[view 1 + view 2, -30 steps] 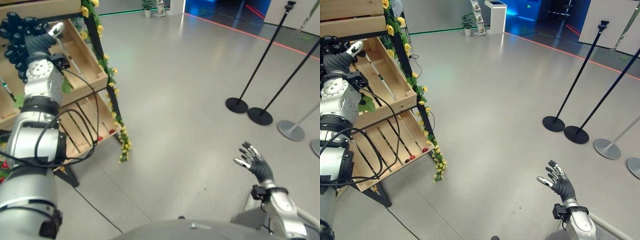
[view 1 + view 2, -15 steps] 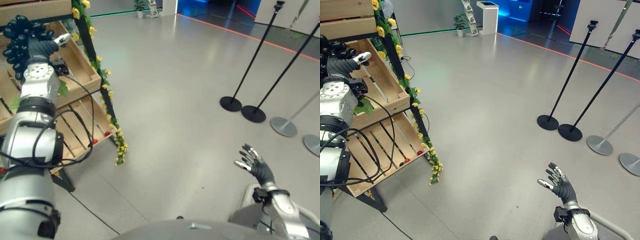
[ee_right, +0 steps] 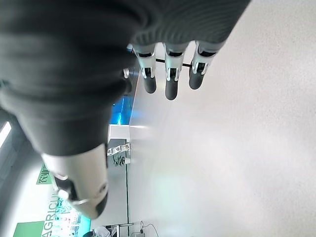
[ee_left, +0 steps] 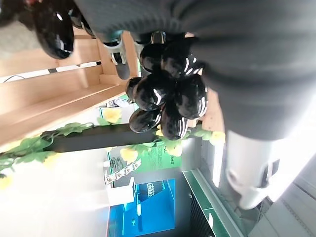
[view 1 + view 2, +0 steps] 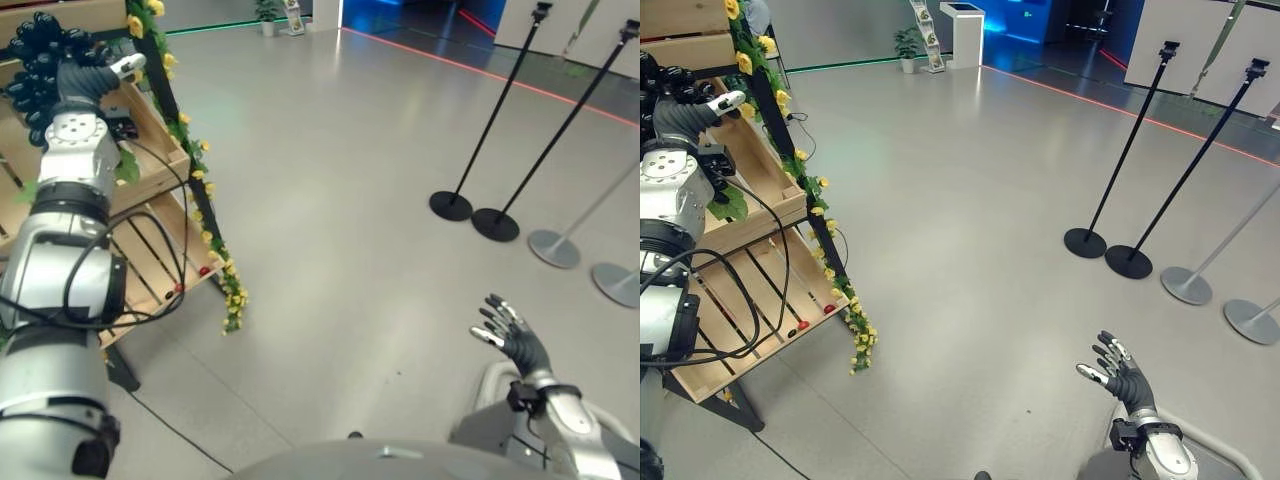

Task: Pick up the fruits from the basket on one side to the basket on the other side

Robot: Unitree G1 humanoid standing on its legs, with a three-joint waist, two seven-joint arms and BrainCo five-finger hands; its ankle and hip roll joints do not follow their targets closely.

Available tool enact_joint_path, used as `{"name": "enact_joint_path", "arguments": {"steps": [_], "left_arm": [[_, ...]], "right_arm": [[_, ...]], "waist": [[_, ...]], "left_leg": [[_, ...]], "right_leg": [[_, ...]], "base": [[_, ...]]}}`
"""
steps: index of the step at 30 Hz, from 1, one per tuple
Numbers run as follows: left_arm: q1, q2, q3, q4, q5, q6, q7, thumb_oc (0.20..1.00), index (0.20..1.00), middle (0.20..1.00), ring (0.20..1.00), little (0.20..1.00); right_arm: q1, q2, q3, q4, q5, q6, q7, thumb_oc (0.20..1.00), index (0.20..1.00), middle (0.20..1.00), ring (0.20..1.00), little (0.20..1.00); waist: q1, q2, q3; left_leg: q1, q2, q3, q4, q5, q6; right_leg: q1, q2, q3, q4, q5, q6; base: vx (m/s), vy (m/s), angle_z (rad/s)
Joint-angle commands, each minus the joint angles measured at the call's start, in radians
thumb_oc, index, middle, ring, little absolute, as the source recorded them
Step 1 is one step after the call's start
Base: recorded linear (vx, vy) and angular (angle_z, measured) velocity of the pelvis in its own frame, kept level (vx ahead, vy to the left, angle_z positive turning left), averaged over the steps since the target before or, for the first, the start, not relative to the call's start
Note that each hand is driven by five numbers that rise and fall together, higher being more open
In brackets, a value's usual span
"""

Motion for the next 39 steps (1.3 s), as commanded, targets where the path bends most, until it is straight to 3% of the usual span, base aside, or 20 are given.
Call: {"name": "enact_joint_path", "arguments": {"steps": [1,3,6,17,38,39], "left_arm": [[-0.188,0.042,-0.015,0.034,-0.025,-0.079,0.017,1.0,1.0,1.0,1.0,1.0],[-0.201,0.057,-0.031,0.049,-0.025,-0.081,0.028,1.0,1.0,1.0,1.0,1.0],[-0.183,0.07,-0.025,0.049,-0.021,-0.079,0.027,1.0,1.0,1.0,1.0,1.0],[-0.177,0.179,-0.006,0.108,0.019,-0.064,0.02,1.0,1.0,1.0,1.0,1.0],[-0.158,0.261,0.037,0.151,0.072,-0.054,0.049,1.0,1.0,1.0,1.0,1.0],[-0.147,0.262,0.042,0.148,0.069,-0.056,0.046,0.944,0.944,0.944,0.944,0.944]], "right_arm": [[-0.06,-0.132,-0.098,-0.073,0.056,-0.047,-0.004,1.0,1.0,1.0,1.0,1.0],[-0.078,-0.148,-0.102,-0.068,0.066,-0.062,-0.019,1.0,1.0,1.0,1.0,1.0],[-0.092,-0.156,-0.072,-0.064,0.067,-0.058,-0.016,1.0,1.0,1.0,1.0,1.0],[-0.042,-0.096,-0.049,-0.055,0.045,-0.042,0.004,1.0,1.0,1.0,1.0,1.0],[-0.006,-0.094,-0.053,-0.082,0.029,-0.043,0.021,1.0,1.0,1.0,1.0,1.0],[-0.002,-0.092,-0.056,-0.086,0.025,-0.043,0.021,1.0,1.0,1.0,1.0,1.0]], "waist": [[0.02,0.009,0.114],[0.026,0.017,0.115],[0.028,0.029,0.09],[0.03,0.028,0.028],[0.033,0.04,-0.009],[0.033,0.04,-0.01]], "left_leg": [[-0.108,-0.01,-0.113,0.092,0.046,0.028],[-0.159,-0.008,-0.126,-0.008,0.099,0.038],[-0.107,-0.027,-0.128,-0.06,0.083,0.063],[0.047,-0.02,-0.051,-0.229,0.085,0.074],[0.117,-0.03,-0.024,-0.274,0.051,0.086],[0.122,-0.03,-0.025,-0.276,0.049,0.086]], "right_leg": [[0.142,-0.005,0.015,-0.006,-0.053,0.095],[0.136,-0.007,0.028,0.003,-0.048,0.113],[0.118,-0.007,0.059,0.018,-0.061,0.119],[0.154,-0.012,0.096,-0.036,-0.059,0.139],[0.185,-0.016,0.122,-0.059,-0.062,0.163],[0.189,-0.017,0.122,-0.061,-0.063,0.164]], "base": [[-0.04,0.05,-0.51],[0.07,0.095,-0.16],[0.11,0.125,-0.25],[0.1,0.057,-0.33],[0.05,0.026,-0.06],[0.04,0.013,-0.08]]}}
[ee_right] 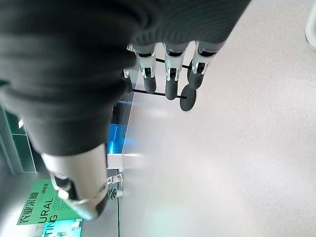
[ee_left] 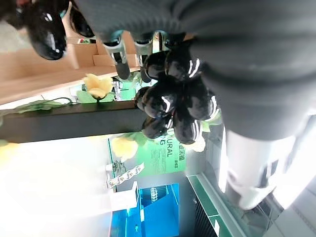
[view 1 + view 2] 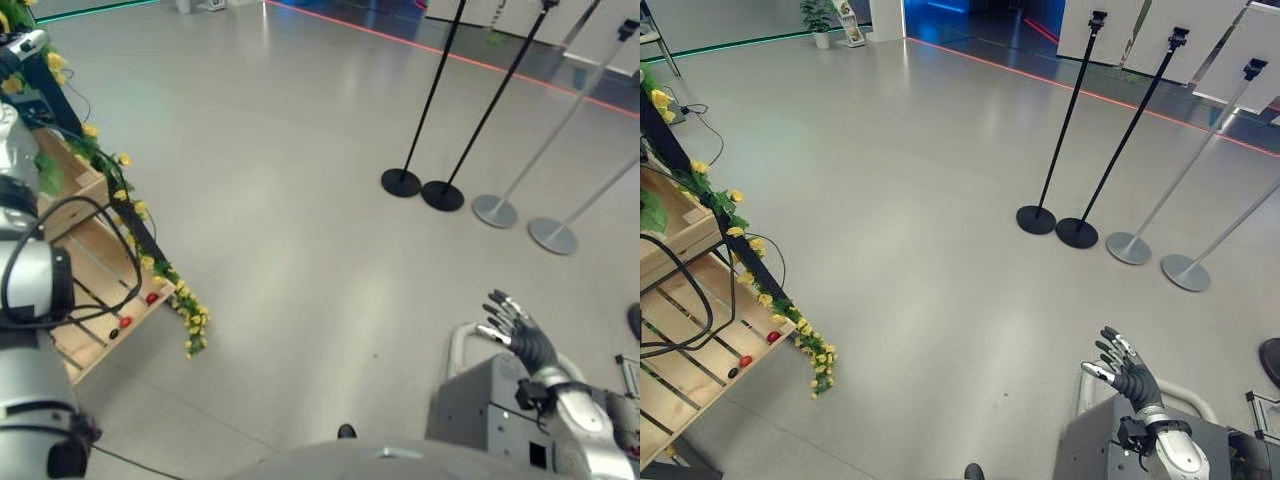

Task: Pick up the fruits from the basket on one side to the basket on the other side

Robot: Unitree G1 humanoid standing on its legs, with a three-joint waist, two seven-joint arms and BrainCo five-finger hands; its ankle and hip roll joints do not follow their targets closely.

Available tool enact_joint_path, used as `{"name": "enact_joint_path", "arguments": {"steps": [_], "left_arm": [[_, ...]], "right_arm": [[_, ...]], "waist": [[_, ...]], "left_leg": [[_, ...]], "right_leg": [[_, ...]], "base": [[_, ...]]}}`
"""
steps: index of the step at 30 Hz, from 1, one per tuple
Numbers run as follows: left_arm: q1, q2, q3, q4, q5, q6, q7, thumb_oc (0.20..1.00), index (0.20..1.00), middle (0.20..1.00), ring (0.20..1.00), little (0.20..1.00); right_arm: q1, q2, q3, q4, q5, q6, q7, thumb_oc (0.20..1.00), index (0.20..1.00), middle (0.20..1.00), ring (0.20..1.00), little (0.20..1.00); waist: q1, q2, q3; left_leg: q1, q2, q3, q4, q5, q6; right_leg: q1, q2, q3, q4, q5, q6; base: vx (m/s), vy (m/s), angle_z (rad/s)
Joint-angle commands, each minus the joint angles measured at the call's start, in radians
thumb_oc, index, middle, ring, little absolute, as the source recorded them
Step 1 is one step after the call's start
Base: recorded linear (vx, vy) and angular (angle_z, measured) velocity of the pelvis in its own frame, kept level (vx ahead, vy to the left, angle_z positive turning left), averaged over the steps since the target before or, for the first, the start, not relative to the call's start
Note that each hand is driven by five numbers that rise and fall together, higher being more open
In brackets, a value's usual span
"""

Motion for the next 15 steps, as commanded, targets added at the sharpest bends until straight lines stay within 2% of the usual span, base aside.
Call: {"name": "enact_joint_path", "arguments": {"steps": [1,2,3,15], "left_arm": [[-0.07,0.067,0.046,0.045,0.057,-0.065,0.013,0.84,0.84,0.84,0.84,0.84],[-0.06,0.069,0.05,0.046,0.058,-0.063,0.011,0.442,0.442,0.442,0.442,0.442],[-0.054,0.069,0.052,0.045,0.06,-0.063,0.008,0.2,0.2,0.2,0.2,0.2],[-0.017,0.042,0.066,0.03,0.066,-0.06,-0.003,0.2,0.2,0.2,0.2,0.2]], "right_arm": [[-0.022,-0.024,-0.058,-0.046,-0.003,-0.04,0.001,1.0,1.0,1.0,1.0,1.0],[-0.022,-0.025,-0.058,-0.046,-0.004,-0.04,-0.001,1.0,1.0,1.0,1.0,1.0],[-0.022,-0.025,-0.059,-0.047,-0.005,-0.04,0.0,1.0,1.0,1.0,1.0,1.0],[-0.036,-0.028,-0.065,-0.041,-0.014,-0.04,-0.005,1.0,1.0,1.0,1.0,1.0]], "waist": [[0.022,0.023,-0.019],[0.023,0.025,-0.02],[0.024,0.025,-0.021],[0.026,0.037,-0.021]], "left_leg": [[0.05,-0.024,-0.004,0.016,-0.064,0.039],[0.053,-0.024,-0.004,0.015,-0.065,0.039],[0.055,-0.024,-0.005,0.015,-0.066,0.039],[0.07,-0.028,-0.01,0.01,-0.076,0.043]], "right_leg": [[0.115,-0.027,-0.003,0.044,-0.107,0.131],[0.118,-0.026,-0.002,0.043,-0.108,0.131],[0.12,-0.026,-0.002,0.043,-0.109,0.13],[0.133,-0.026,-0.012,0.035,-0.113,0.132]], "base": [[0.03,0.014,-0.09],[0.03,0.012,-0.06],[0.03,0.015,-0.06],[0.0,0.003,0.0]]}}
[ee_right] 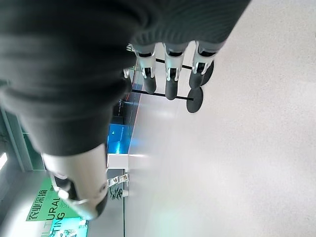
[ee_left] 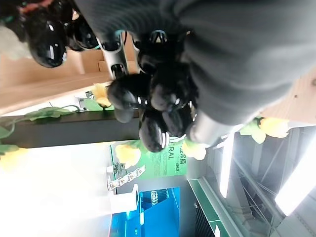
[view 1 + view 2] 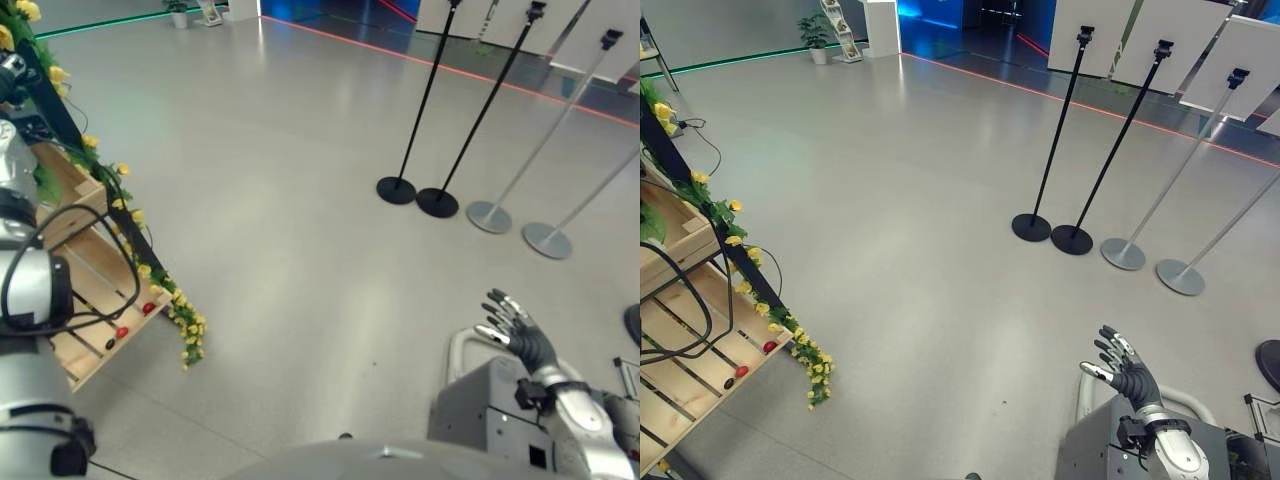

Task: Pick up the fruits from the basket on one side to the basket on the other side

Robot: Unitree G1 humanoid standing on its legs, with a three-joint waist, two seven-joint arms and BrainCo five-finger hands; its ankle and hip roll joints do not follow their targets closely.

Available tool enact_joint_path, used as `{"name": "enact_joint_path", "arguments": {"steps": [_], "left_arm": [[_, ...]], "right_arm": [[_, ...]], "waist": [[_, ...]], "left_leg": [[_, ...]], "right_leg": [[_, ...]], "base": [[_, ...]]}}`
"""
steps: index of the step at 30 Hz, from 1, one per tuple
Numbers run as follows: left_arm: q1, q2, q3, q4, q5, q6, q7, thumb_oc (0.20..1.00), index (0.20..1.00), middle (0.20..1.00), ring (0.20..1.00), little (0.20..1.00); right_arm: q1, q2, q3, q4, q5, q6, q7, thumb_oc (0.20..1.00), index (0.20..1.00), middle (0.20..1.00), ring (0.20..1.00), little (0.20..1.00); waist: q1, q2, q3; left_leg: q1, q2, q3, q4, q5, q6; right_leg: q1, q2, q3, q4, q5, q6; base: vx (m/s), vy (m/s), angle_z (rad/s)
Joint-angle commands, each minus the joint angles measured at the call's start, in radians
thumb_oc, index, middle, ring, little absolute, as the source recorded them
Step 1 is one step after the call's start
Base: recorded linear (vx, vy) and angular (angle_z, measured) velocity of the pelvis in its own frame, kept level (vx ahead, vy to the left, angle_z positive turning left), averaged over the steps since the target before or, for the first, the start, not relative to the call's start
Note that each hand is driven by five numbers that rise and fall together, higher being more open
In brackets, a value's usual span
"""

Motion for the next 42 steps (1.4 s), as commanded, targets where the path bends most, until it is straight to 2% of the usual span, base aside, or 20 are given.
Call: {"name": "enact_joint_path", "arguments": {"steps": [1,5,6,7,8,9,10,12,13,14,15,18,22,24,27,28,29,32,34,42], "left_arm": [[-0.076,0.033,0.026,0.021,0.073,-0.062,-0.001,0.2,0.2,0.2,0.2,0.2],[-0.065,0.007,0.035,0.002,0.065,-0.069,0.005,0.2,0.2,0.2,0.2,0.2],[-0.066,-0.029,0.033,-0.023,0.043,-0.08,0.011,0.2,0.2,0.2,0.2,0.2],[-0.065,-0.029,0.036,-0.025,0.042,-0.079,0.013,0.2,0.2,0.2,0.2,0.2],[-0.072,-0.077,0.027,-0.044,0.018,-0.087,0.017,0.2,0.2,0.2,0.2,0.2],[-0.073,-0.077,0.028,-0.045,0.018,-0.087,0.018,0.2,0.2,0.2,0.2,0.2],[-0.073,-0.114,0.019,-0.069,0.018,-0.094,0.016,0.2,0.2,0.2,0.2,0.2],[-0.053,-0.119,0.03,-0.068,0.017,-0.098,0.018,0.2,0.2,0.2,0.2,0.2],[-0.052,-0.12,0.03,-0.067,0.017,-0.098,0.018,0.2,0.2,0.2,0.2,0.2],[-0.06,-0.131,0.021,-0.074,0.018,-0.104,0.025,0.2,0.2,0.2,0.2,0.2],[-0.056,-0.135,0.016,-0.084,0.028,-0.103,0.023,0.2,0.2,0.2,0.2,0.2],[-0.025,-0.141,0.014,-0.09,0.025,-0.108,0.018,0.2,0.2,0.2,0.2,0.2],[0.002,-0.131,0.015,-0.077,0.014,-0.103,-0.003,0.2,0.2,0.2,0.2,0.2],[0.011,-0.132,0.004,-0.073,-0.011,-0.107,-0.026,0.2,0.2,0.2,0.2,0.2],[-0.005,-0.153,-0.004,-0.075,-0.019,-0.108,-0.033,0.2,0.2,0.2,0.2,0.2],[-0.033,-0.17,-0.014,-0.076,-0.023,-0.108,-0.024,0.2,0.2,0.2,0.2,0.2],[-0.044,-0.174,-0.025,-0.073,-0.029,-0.107,-0.025,0.2,0.2,0.2,0.2,0.2],[-0.054,-0.178,-0.04,-0.085,-0.03,-0.116,-0.015,0.2,0.2,0.2,0.2,0.2],[-0.07,-0.191,-0.043,-0.091,-0.023,-0.122,-0.003,0.2,0.2,0.2,0.2,0.2],[-0.063,-0.159,-0.012,-0.06,0.009,-0.112,0.01,0.2,0.2,0.2,0.2,0.2]], "right_arm": [[-0.041,-0.029,-0.063,-0.035,0.001,-0.038,-0.001,1.0,1.0,1.0,1.0,1.0],[-0.063,-0.036,-0.06,-0.02,0.008,-0.038,-0.003,1.0,1.0,1.0,1.0,1.0],[-0.084,-0.046,-0.052,-0.01,0.009,-0.038,-0.012,1.0,1.0,1.0,1.0,1.0],[-0.087,-0.047,-0.052,-0.008,0.01,-0.039,-0.013,1.0,1.0,1.0,1.0,1.0],[-0.118,-0.067,-0.042,-0.008,0.002,-0.038,-0.025,1.0,1.0,1.0,1.0,1.0],[-0.12,-0.067,-0.043,-0.007,0.001,-0.039,-0.025,1.0,1.0,1.0,1.0,1.0],[-0.134,-0.07,-0.038,-0.006,-0.005,-0.041,-0.04,1.0,1.0,1.0,1.0,1.0],[-0.146,-0.068,-0.035,0.005,0.005,-0.047,-0.048,1.0,1.0,1.0,1.0,1.0],[-0.147,-0.068,-0.034,0.007,0.005,-0.048,-0.048,1.0,1.0,1.0,1.0,1.0],[-0.152,-0.083,-0.027,0.002,-0.006,-0.05,-0.051,1.0,1.0,1.0,1.0,1.0],[-0.145,-0.088,-0.027,-0.004,-0.007,-0.048,-0.052,1.0,1.0,1.0,1.0,1.0],[-0.128,-0.076,-0.03,0.015,0.012,-0.047,-0.053,1.0,1.0,1.0,1.0,1.0],[-0.091,-0.087,-0.055,0.029,0.011,-0.046,-0.046,1.0,1.0,1.0,1.0,1.0],[-0.066,-0.103,-0.083,0.023,0.04,-0.059,-0.043,1.0,1.0,1.0,1.0,1.0],[-0.06,-0.116,-0.101,0.02,0.033,-0.063,-0.051,1.0,1.0,1.0,1.0,1.0],[-0.063,-0.105,-0.118,0.037,0.038,-0.071,-0.07,1.0,1.0,1.0,1.0,1.0],[-0.065,-0.104,-0.118,0.037,0.029,-0.076,-0.077,1.0,1.0,1.0,1.0,1.0],[-0.091,-0.104,-0.092,0.048,0.014,-0.074,-0.085,1.0,1.0,1.0,1.0,1.0],[-0.099,-0.083,-0.091,0.054,0.018,-0.075,-0.086,1.0,1.0,1.0,1.0,1.0],[-0.095,-0.051,-0.06,0.064,-0.021,-0.062,-0.084,1.0,1.0,1.0,1.0,1.0]], "waist": [[0.027,0.032,0.006],[0.032,0.038,0.015],[0.029,0.043,0.049],[0.03,0.043,0.048],[0.016,0.049,0.103],[0.016,0.049,0.105],[-0.002,0.072,0.151],[-0.006,0.076,0.148],[-0.011,0.079,0.148],[-0.012,0.069,0.16],[-0.02,0.067,0.164],[-0.016,0.055,0.145],[-0.02,0.059,0.104],[-0.028,0.054,0.111],[-0.032,0.034,0.141],[-0.041,0.027,0.15],[-0.034,0.038,0.152],[-0.023,0.036,0.145],[-0.028,0.03,0.13],[-0.008,0.053,0.077]], "left_leg": [[0.066,-0.037,-0.015,0.018,-0.083,0.05],[0.059,-0.047,-0.014,0.038,-0.096,0.062],[0.05,-0.054,-0.025,0.059,-0.103,0.078],[0.044,-0.055,-0.023,0.062,-0.104,0.079],[0.029,-0.067,-0.037,0.087,-0.105,0.094],[0.025,-0.068,-0.037,0.091,-0.105,0.095],[0.018,-0.054,-0.071,0.113,-0.099,0.1],[0.03,-0.06,-0.084,0.115,-0.115,0.091],[0.033,-0.058,-0.089,0.114,-0.118,0.091],[0.047,-0.064,-0.116,0.115,-0.122,0.07],[0.063,-0.055,-0.13,0.111,-0.128,0.063],[0.081,-0.046,-0.144,0.118,-0.14,0.054],[0.099,-0.008,-0.184,0.152,-0.142,0.022],[0.014,0.013,-0.186,0.328,-0.08,-0.013],[-0.085,-0.004,-0.147,0.458,-0.076,-0.013],[-0.155,0.003,-0.035,0.373,-0.083,0.002],[-0.158,0.002,-0.023,0.281,-0.049,0.004],[-0.136,-0.042,-0.071,0.27,-0.066,0.028],[-0.114,-0.037,-0.039,0.219,-0.064,0.038],[-0.002,-0.049,-0.024,0.07,-0.04,0.045]], "right_leg": [[0.13,-0.032,-0.014,0.042,-0.117,0.139],[0.108,-0.04,-0.007,0.105,-0.116,0.148],[0.029,-0.046,-0.004,0.249,-0.065,0.177],[0.017,-0.047,-0.002,0.264,-0.07,0.179],[-0.075,-0.055,0.022,0.431,0.05,0.217],[-0.081,-0.056,0.023,0.439,0.049,0.218],[-0.159,-0.018,0.049,0.551,0.027,0.198],[-0.194,-0.064,0.023,0.441,-0.036,0.172],[-0.187,-0.064,0.017,0.436,-0.039,0.172],[-0.194,-0.079,0.002,0.286,-0.05,0.16],[-0.189,-0.076,0.01,0.258,-0.041,0.161],[-0.149,-0.062,0.031,0.245,-0.052,0.151],[-0.097,-0.039,-0.026,0.24,-0.085,0.119],[-0.034,-0.023,-0.052,0.213,-0.099,0.083],[0.001,-0.044,-0.09,0.18,-0.09,0.074],[0.018,-0.055,-0.115,0.154,-0.085,0.081],[0.018,-0.045,-0.119,0.151,-0.08,0.087],[0.005,-0.049,-0.102,0.174,-0.085,0.093],[0.0,-0.053,-0.102,0.178,-0.089,0.098],[0.043,-0.063,-0.092,0.129,-0.092,0.112]], "base": [[0.02,0.039,0.0],[-0.04,0.075,-0.04],[-0.13,0.075,-0.07],[-0.29,0.186,-0.33],[-0.2,0.114,-0.39],[-0.24,0.21,-0.21],[0.0,0.1,0.29],[0.1,0.034,0.48],[0.18,-0.094,0.25],[0.19,-0.122,0.17],[0.22,-0.182,0.07],[0.15,-0.184,0.5],[0.16,-0.199,0.66],[0.06,-0.192,0.54],[-0.08,-0.152,0.7],[-0.04,-0.006,0.79],[-0.04,-0.012,0.92],[0.04,0.044,0.17],[0.07,0.057,-0.46],[0.1,0.048,-0.05]]}}
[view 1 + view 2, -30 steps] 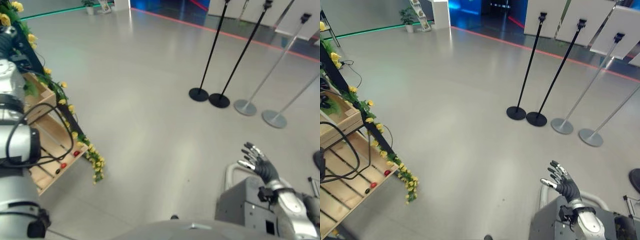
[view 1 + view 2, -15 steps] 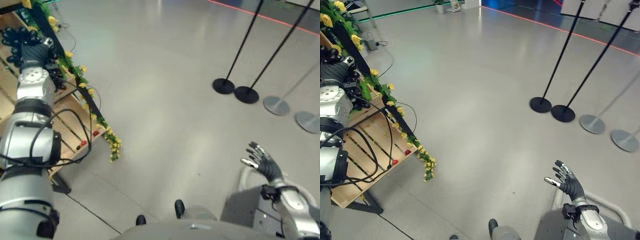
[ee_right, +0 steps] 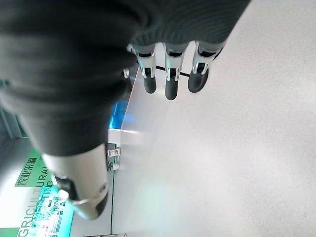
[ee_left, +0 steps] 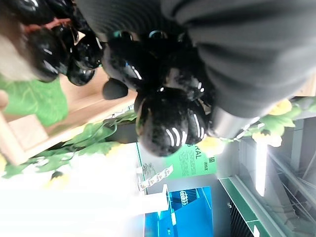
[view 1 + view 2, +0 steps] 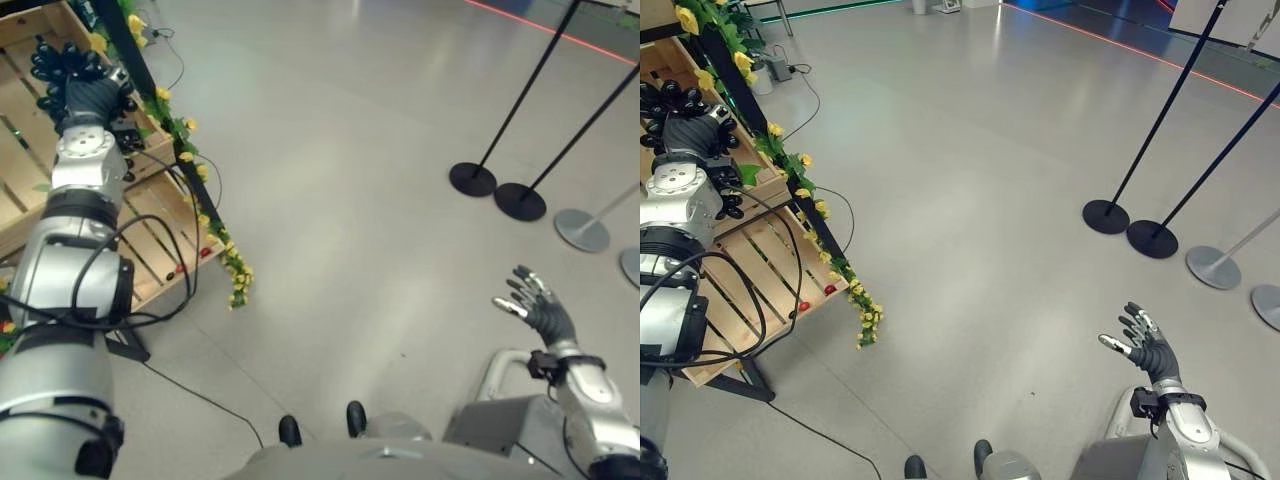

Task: Pick up the fruits from the basket on one side to the basket on the other side

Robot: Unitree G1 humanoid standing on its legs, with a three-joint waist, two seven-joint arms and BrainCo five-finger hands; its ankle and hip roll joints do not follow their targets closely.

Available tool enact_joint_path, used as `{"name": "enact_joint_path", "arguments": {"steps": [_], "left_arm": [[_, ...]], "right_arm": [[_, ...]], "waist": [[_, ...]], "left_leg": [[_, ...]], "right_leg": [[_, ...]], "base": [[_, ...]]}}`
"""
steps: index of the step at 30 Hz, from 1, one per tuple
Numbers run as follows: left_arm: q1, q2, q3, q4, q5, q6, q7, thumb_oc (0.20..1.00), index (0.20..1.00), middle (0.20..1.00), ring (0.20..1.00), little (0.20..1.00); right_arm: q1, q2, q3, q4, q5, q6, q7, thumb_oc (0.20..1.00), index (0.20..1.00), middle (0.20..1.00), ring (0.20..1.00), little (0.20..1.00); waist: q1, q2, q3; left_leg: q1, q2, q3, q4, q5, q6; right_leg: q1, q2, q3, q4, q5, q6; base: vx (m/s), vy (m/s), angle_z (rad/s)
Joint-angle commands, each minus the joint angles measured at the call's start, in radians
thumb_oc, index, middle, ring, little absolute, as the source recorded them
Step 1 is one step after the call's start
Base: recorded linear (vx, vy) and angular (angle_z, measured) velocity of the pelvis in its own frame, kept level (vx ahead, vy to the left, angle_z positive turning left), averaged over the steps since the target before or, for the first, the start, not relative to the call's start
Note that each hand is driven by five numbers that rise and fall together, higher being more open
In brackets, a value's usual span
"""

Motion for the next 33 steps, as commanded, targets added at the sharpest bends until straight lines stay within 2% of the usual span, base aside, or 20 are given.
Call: {"name": "enact_joint_path", "arguments": {"steps": [1,19,33], "left_arm": [[-0.08,0.047,0.033,-0.016,0.024,-0.086,0.026,0.2,0.2,0.2,0.2,0.2],[-0.055,0.12,0.048,-0.043,0.029,-0.092,0.041,0.2,0.2,0.2,0.2,0.2],[-0.08,0.151,0.016,-0.039,0.033,-0.089,0.03,0.2,0.2,0.2,0.2,0.2]], "right_arm": [[0.003,-0.022,-0.019,-0.019,-0.023,-0.049,-0.005,1.0,1.0,1.0,1.0,1.0],[0.041,-0.016,-0.032,-0.038,-0.024,-0.042,0.01,1.0,1.0,1.0,1.0,1.0],[0.038,-0.024,-0.031,-0.061,-0.015,-0.041,0.018,1.0,1.0,1.0,1.0,1.0]], "waist": [[0.023,0.016,-0.101],[0.042,0.021,-0.122],[0.038,0.031,-0.124]], "left_leg": [[0.021,0.021,-0.001,0.046,-0.078,-0.025],[0.052,0.036,-0.017,0.011,-0.078,-0.033],[0.053,0.041,-0.025,-0.003,-0.083,-0.04]], "right_leg": [[0.007,-0.045,0.005,0.036,-0.008,0.113],[0.026,-0.029,-0.015,0.017,-0.02,0.115],[0.022,-0.023,-0.02,0.008,-0.022,0.118]], "base": [[0.09,0.019,-0.07],[0.05,-0.004,0.01],[0.04,0.006,0.04]]}}
